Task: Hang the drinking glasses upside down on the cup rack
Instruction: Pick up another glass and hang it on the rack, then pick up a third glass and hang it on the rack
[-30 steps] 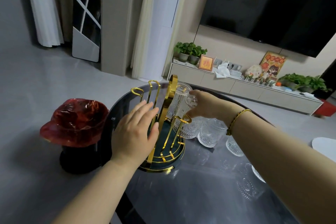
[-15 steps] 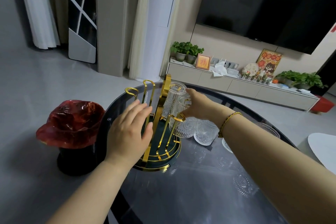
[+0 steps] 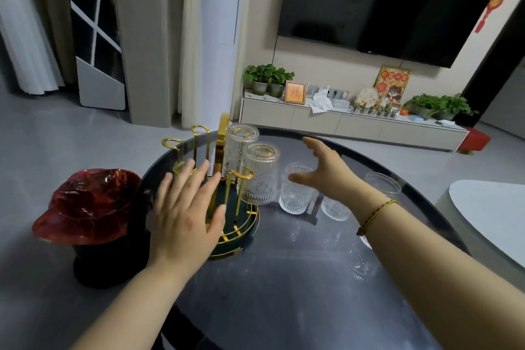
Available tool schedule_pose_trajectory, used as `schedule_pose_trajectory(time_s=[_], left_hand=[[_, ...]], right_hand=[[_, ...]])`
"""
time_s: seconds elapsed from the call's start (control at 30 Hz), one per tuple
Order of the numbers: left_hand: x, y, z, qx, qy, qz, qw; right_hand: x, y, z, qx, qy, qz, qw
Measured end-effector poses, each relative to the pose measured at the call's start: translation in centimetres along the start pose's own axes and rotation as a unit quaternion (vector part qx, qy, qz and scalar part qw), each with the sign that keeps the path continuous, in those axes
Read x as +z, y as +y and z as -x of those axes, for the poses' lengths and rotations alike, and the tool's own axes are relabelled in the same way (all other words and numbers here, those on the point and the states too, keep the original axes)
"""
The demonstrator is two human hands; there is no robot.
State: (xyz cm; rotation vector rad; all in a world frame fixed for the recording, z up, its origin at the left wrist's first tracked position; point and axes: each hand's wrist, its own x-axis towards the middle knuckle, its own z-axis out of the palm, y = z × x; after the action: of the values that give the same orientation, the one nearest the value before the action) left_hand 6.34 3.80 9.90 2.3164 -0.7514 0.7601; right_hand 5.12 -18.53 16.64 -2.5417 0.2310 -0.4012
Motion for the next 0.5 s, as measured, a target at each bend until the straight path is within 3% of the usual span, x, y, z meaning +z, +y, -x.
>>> schedule_pose_trajectory(time_s=[0.2,0.37,0.43,0.5], left_hand=[[3.4,4.3,3.1,0.074,-0.102,0.069,0.99],[7.5,5.5,5.3,0.038,-0.191,0.037,0.98],[8.8,5.2,6.0,0.012,-0.239,0.02,0.971],[9.5,5.0,6.1,-0.01,-0.278,-0.008,0.961]], right_hand=[[-1.2,5.8,6.4,0.025,0.166,-0.044,0.985],[-0.4,10.8,10.9,0.104,0.345,-0.076,0.93],[0.5,12.6,11.8,0.152,0.358,-0.093,0.917],[0.9,14.3,11.9,0.214,0.32,-0.109,0.916]])
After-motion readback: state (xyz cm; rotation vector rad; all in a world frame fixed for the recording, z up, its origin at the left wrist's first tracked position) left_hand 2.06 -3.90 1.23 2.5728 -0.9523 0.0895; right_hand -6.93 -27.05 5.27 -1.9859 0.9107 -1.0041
